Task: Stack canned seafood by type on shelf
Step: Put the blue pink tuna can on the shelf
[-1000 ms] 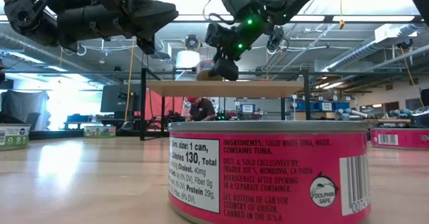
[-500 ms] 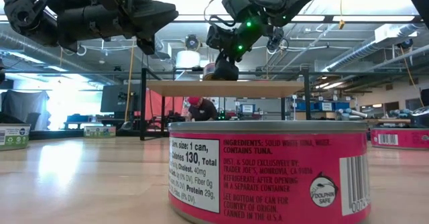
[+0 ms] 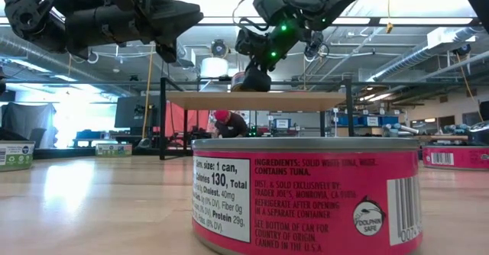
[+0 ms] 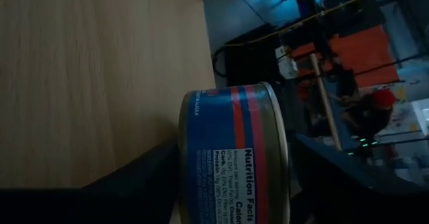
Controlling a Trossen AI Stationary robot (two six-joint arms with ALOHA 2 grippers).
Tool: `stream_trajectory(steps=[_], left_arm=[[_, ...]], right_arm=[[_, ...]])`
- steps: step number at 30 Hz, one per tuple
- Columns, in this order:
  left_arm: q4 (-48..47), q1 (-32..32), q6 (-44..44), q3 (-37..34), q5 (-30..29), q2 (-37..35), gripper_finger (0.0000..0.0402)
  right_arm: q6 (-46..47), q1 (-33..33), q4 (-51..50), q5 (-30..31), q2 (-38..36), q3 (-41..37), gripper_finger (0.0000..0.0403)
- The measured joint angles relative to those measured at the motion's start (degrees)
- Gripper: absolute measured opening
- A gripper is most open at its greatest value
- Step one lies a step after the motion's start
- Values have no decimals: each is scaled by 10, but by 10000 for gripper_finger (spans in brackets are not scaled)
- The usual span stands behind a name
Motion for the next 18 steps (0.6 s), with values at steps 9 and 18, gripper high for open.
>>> stream_trajectory(steps=[9,18], left_arm=[[0,0,-1,0,17,0,78],[0,0,-1,0,17,0,78]], right_arm=[[134,-13,-80,-49,1,59,279],[168,-15,-136,-80,0,65,274]])
